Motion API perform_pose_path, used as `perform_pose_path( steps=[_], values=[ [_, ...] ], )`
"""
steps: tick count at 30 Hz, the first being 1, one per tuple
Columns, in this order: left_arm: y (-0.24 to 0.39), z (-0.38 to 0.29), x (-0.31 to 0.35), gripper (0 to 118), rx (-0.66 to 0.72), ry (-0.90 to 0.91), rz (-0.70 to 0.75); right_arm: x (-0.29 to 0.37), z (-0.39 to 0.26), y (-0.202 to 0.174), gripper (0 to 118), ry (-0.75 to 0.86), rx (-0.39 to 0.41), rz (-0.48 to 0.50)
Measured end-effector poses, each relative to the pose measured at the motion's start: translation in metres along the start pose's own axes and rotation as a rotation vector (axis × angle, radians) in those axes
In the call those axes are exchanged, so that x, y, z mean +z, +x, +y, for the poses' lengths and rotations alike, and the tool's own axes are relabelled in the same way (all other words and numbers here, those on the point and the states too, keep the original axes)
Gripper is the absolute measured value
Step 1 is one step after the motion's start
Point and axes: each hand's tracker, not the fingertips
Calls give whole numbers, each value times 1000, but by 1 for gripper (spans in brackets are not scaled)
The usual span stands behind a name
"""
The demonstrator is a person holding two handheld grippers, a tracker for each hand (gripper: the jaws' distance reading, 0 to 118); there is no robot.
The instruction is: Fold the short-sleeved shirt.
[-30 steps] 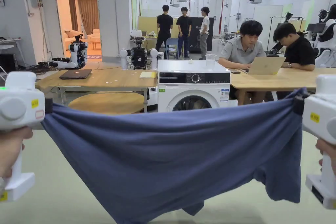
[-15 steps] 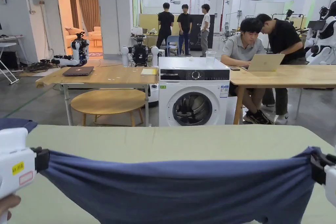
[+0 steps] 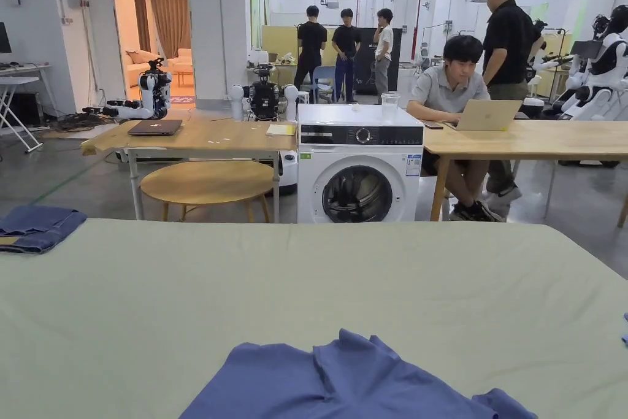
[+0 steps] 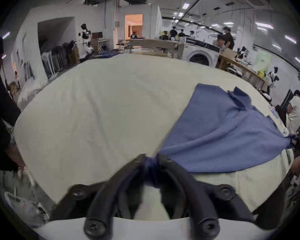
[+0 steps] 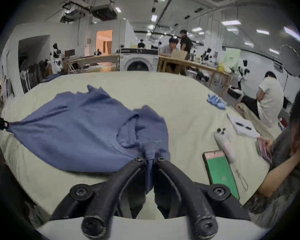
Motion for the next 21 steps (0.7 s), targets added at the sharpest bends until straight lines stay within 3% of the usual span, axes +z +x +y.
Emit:
perform_pose_path(
  steps=[1, 2, 3, 6, 10, 14, 15, 16, 17, 18, 19, 20, 21],
  values=[
    [6, 7, 10, 85, -29, 46, 16, 6, 6, -1, 69, 16, -5, -11],
    [8, 13, 15, 99, -46, 91, 5, 13, 15, -2, 100, 52, -13, -27],
    [17, 21, 27, 102, -73, 151, -7, 23, 26, -6, 114, 95, -24, -15],
    [56, 47, 65, 102, -165, 361, -33, 58, 66, -34, 118, 291, -55, 63],
    [106, 67, 85, 102, -225, 507, -133, 81, 104, -90, 118, 365, -73, 208],
    [136, 63, 82, 100, -283, 533, -114, 84, 106, -138, 117, 410, -9, 143],
    [140, 62, 80, 92, -289, 529, -108, 83, 105, -147, 109, 414, 2, 125],
    [143, 59, 77, 61, -293, 520, -92, 79, 100, -155, 91, 403, 19, 84],
    [145, 58, 74, 25, -292, 509, -74, 77, 98, -160, 73, 395, 22, 102],
    [145, 53, 68, 0, -276, 478, -71, 77, 96, -166, 53, 395, 17, 110],
    [142, 51, 64, 0, -239, 454, -100, 77, 95, -169, 15, 393, 12, 114],
    [137, 49, 63, 0, -226, 433, -150, 77, 92, -172, 0, 401, 7, 105],
    [132, 49, 61, 0, -217, 424, -139, 78, 89, -175, 0, 423, 15, 86]
  ],
)
